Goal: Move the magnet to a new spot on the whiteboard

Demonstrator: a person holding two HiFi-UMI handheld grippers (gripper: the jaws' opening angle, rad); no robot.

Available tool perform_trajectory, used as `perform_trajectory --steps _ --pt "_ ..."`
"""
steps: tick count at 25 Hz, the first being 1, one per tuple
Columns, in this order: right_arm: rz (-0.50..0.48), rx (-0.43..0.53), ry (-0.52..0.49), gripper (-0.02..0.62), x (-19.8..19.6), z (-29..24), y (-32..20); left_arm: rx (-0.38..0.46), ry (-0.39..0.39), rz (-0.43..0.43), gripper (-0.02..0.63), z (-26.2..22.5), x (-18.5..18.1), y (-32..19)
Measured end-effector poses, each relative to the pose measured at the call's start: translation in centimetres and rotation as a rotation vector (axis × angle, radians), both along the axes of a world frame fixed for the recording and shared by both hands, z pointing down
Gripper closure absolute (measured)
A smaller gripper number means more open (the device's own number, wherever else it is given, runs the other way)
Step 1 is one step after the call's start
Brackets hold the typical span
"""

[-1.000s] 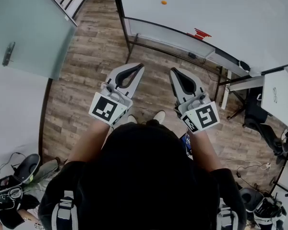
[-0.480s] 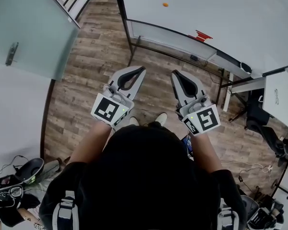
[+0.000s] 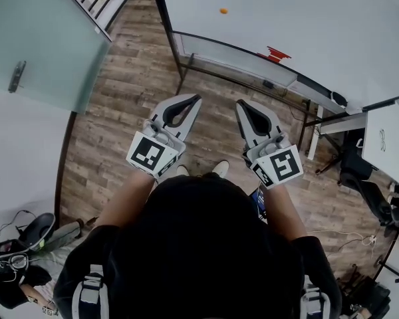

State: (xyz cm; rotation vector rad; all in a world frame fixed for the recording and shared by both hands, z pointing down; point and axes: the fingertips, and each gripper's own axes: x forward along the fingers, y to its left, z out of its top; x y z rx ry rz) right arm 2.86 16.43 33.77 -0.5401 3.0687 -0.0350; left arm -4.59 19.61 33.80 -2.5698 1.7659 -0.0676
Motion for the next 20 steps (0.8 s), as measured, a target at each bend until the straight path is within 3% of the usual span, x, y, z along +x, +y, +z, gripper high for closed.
perform_trajectory --steps 20 --pt "-0.061 0.003 -0.026 0.595 3.9 0.8 -6.0 -0.031 -0.037 -0.036 0.604 1.3 4.5 -5.6"
